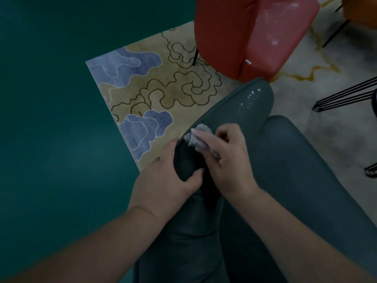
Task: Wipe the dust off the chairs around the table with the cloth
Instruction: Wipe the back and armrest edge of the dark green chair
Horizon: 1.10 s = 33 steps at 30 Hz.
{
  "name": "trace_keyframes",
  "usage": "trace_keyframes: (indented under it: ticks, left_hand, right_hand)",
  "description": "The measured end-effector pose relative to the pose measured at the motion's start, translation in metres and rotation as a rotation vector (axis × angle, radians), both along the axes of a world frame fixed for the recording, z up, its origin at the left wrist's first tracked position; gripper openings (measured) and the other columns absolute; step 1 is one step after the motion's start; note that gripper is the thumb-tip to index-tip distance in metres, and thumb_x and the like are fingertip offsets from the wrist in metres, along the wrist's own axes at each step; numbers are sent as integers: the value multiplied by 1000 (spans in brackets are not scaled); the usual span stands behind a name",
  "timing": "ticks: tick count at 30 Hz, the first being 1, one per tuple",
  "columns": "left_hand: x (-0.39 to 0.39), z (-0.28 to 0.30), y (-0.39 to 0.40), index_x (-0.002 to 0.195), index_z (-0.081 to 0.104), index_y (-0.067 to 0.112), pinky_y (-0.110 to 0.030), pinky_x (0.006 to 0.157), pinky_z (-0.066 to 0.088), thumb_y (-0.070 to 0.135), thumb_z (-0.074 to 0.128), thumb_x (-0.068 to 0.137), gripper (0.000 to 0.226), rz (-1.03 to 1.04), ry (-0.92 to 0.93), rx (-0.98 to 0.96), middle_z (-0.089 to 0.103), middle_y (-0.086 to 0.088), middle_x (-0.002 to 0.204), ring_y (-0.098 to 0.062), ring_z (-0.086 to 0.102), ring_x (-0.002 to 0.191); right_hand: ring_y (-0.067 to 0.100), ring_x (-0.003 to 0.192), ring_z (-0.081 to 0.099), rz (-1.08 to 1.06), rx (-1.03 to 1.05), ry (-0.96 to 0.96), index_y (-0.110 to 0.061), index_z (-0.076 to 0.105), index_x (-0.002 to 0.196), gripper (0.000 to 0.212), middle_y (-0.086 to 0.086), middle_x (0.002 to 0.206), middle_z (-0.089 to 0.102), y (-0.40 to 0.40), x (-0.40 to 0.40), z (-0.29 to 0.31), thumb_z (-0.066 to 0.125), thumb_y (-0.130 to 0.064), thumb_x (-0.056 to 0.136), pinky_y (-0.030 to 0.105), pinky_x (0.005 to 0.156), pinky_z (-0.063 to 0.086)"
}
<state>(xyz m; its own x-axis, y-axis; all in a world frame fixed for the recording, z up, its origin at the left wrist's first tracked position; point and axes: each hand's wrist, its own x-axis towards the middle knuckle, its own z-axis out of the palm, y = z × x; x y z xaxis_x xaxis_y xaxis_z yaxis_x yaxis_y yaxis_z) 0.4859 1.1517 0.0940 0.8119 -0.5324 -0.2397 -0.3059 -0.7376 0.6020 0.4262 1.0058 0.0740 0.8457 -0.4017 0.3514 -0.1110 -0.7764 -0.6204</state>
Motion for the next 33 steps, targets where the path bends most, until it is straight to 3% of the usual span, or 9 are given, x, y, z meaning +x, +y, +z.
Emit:
trace_keyframes:
  ticks: [5, 10, 12, 15, 20, 22, 25, 30, 33]
  left_hand:
    - [-2, -1, 1, 137, 28, 39, -39, 80, 54, 70, 55, 70, 78, 5, 16, -10, 65, 2, 109, -22, 62, 96]
    - [-2, 0, 1, 139, 28, 38, -40, 81, 53, 67, 56, 69, 81, -16, -3, 9, 63, 1, 116, -25, 62, 101]
    - [-1, -1, 0, 140, 26, 37, -40, 84, 52, 68, 55, 68, 84, -31, -8, 20, 61, 1, 120, -23, 60, 104]
    - [0, -3, 2, 143, 24, 36, -41, 89, 51, 69, 55, 67, 88, -40, 1, 16, 58, 3, 126, -21, 58, 109]
    - [1, -4, 3, 146, 23, 34, -40, 98, 47, 67, 53, 63, 94, -87, -8, -13, 48, 5, 139, -18, 50, 121]
    - [1, -6, 2, 146, 22, 33, -39, 99, 46, 68, 52, 64, 94, -92, -21, -13, 44, 6, 141, -16, 47, 124]
    - [1, -7, 2, 147, 23, 31, -36, 100, 45, 67, 53, 64, 95, -79, -32, -12, 42, 6, 143, -15, 46, 125]
    - [2, -6, 0, 145, 27, 33, -39, 97, 47, 65, 54, 62, 93, -68, -43, -19, 48, 6, 139, -16, 50, 122]
    - [1, -6, 1, 145, 25, 32, -40, 99, 46, 68, 53, 63, 94, -81, -61, 5, 44, 5, 141, -18, 48, 124]
  right_hand:
    - [27, 91, 46, -256, 76, -19, -20, 69, 118, 27, 8, 99, 40, -21, 18, 2, 64, -19, 91, 38, 85, 46]
    - [25, 87, 46, 88, -18, -36, -17, 71, 113, 27, 13, 95, 46, 2, -9, -1, 63, -14, 87, 33, 78, 44]
    - [27, 87, 47, 11, -64, -25, -18, 71, 114, 28, 14, 95, 46, -19, 2, -1, 67, -10, 87, 32, 79, 43]
    - [22, 89, 45, -144, 82, -22, -20, 70, 115, 28, 8, 98, 40, -24, 10, -2, 66, -13, 89, 28, 82, 43]
    - [21, 88, 44, 192, -17, -26, -21, 71, 112, 30, 9, 95, 42, -16, -10, -4, 67, -10, 85, 29, 78, 43]
    - [23, 87, 44, 48, -59, -40, -22, 69, 114, 33, 9, 95, 42, -33, -2, -5, 69, -8, 85, 34, 77, 44]
    - [20, 87, 42, -186, 74, -58, -24, 68, 117, 33, 7, 97, 38, -24, 3, -6, 69, -12, 87, 34, 81, 45]
    - [21, 89, 44, 148, -2, -44, -25, 72, 110, 30, 5, 96, 42, 3, -13, -7, 70, -11, 83, 28, 78, 41]
    - [22, 87, 44, -4, -51, -42, -26, 70, 112, 26, 9, 97, 43, -26, 2, -5, 63, -19, 89, 27, 79, 40]
